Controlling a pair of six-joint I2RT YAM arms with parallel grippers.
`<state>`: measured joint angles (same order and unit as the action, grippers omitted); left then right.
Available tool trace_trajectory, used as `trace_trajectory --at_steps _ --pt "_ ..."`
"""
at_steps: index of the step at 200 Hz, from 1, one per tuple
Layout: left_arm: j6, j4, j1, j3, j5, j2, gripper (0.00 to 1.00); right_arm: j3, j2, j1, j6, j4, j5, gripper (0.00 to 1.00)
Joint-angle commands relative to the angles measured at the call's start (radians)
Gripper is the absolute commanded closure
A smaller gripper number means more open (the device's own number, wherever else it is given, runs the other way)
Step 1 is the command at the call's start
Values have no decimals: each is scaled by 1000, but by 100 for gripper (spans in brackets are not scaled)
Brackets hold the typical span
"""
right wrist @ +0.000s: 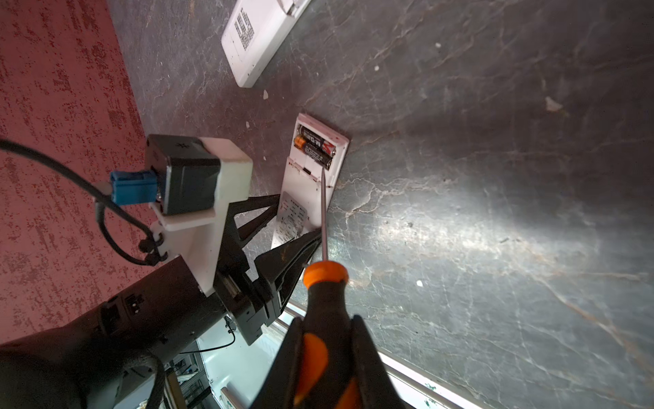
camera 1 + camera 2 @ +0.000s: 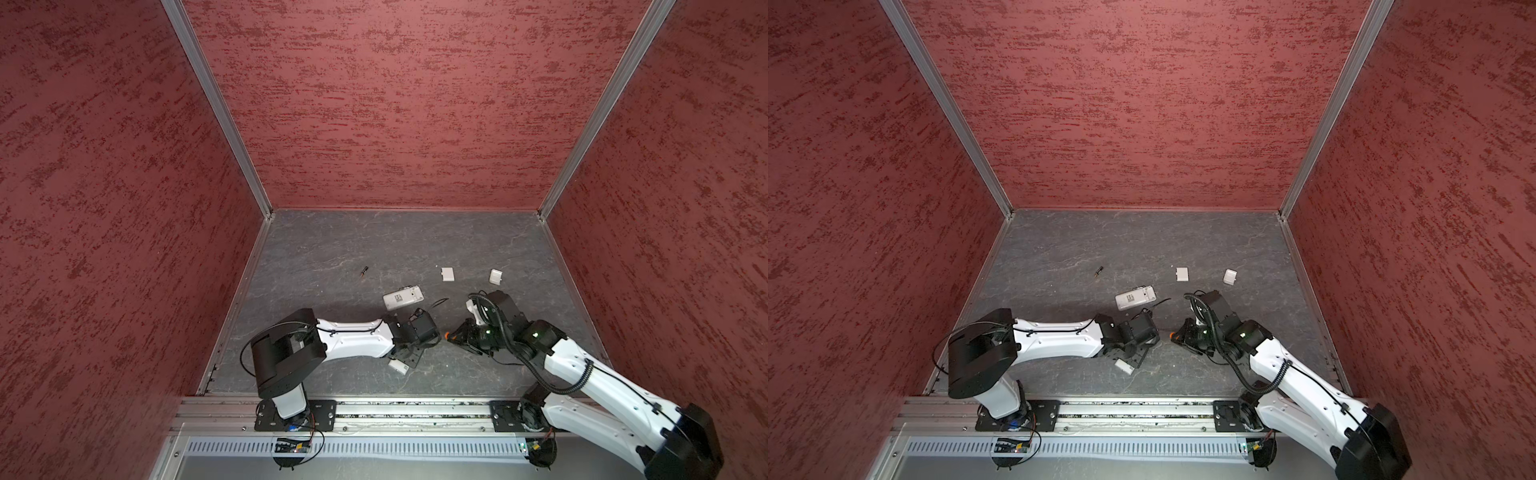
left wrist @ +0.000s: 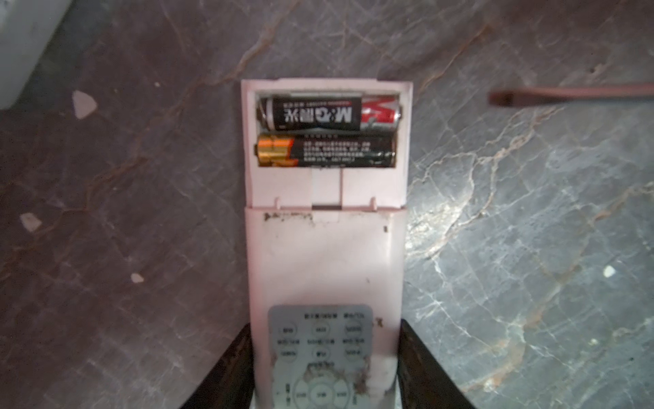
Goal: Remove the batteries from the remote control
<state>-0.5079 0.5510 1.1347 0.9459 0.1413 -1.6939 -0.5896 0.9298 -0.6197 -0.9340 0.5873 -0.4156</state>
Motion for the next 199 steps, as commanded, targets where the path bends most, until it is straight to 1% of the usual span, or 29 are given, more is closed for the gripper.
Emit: trace_trajectory --at_steps 1,58,199 --pt "-14 1 9 -30 -13 4 48 1 6 5 1 -42 -14 100" --pt "-9 -12 11 -36 -26 2 52 16 35 5 -17 -97 -22 100" --pt "-23 -16 22 -33 -34 -7 54 77 37 6 -44 -153 -26 100"
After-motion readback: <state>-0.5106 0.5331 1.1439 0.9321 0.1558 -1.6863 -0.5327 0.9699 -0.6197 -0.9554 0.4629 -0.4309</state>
